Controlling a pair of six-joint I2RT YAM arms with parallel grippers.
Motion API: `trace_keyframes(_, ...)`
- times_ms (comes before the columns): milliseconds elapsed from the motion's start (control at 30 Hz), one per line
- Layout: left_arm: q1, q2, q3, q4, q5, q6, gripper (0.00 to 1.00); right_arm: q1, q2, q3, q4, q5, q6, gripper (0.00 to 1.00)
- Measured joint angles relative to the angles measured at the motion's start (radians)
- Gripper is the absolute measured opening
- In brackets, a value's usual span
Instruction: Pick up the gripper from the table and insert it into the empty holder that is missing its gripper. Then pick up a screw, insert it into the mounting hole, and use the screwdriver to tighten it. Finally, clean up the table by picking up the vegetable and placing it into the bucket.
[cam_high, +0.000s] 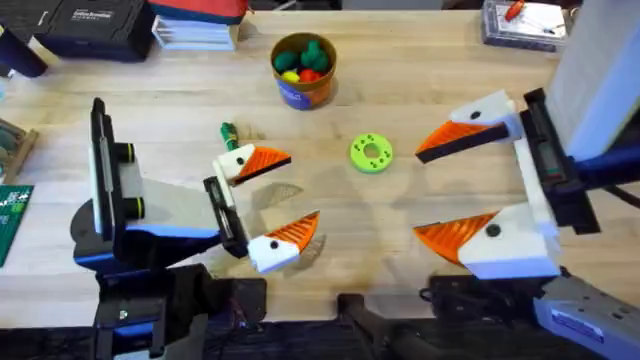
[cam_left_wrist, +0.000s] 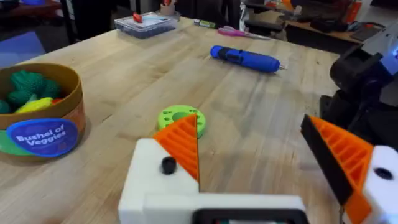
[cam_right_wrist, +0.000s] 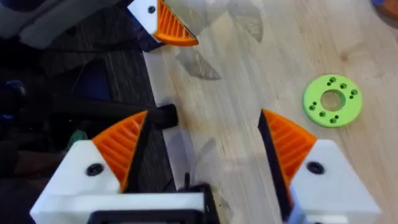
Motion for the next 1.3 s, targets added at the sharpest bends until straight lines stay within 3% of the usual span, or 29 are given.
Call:
trace_keyframes(33, 0.000, 0.000, 0.000, 0.000, 0.000, 0.000, 0.982, 0.000, 0.000, 0.000, 0.000, 0.000, 0.000, 0.994)
trace_keyframes(233, 0.000, 0.000, 0.000, 0.000, -0.001, 0.000, 0.071, 0.000, 0.000, 0.000, 0.000, 0.000, 0.000, 0.994)
trace_keyframes(267, 0.000, 0.000, 0.000, 0.000, -0.002, 0.003, 0.019, 0.000, 0.000, 0.000, 0.000, 0.000, 0.000, 0.993)
trace_keyframes(467, 0.000, 0.000, 0.000, 0.000, -0.004, 0.004, 0.012, -0.004, 0.007, 0.000, 0.029, 0.060, 0.039, 0.994)
trace_keyframes(600, 0.000, 0.000, 0.000, 0.000, -0.003, 0.004, 0.011, -0.075, 0.058, 0.000, 0.091, 0.163, 0.147, 0.994)
trace_keyframes(1033, 0.000, 0.000, 0.000, 0.000, -0.004, 0.004, 0.011, -0.714, 0.370, 0.000, 0.298, 0.324, 0.222, 0.994)
trace_keyframes(1167, 0.000, 0.000, 0.000, 0.000, -0.004, 0.004, 0.011, -0.844, 0.432, 0.000, 0.339, 0.360, 0.227, 0.994)
trace_keyframes(1300, 0.000, 0.000, 0.000, 0.001, -0.004, 0.004, 0.011, -0.904, 0.499, 0.000, 0.344, 0.417, 0.200, 0.994)
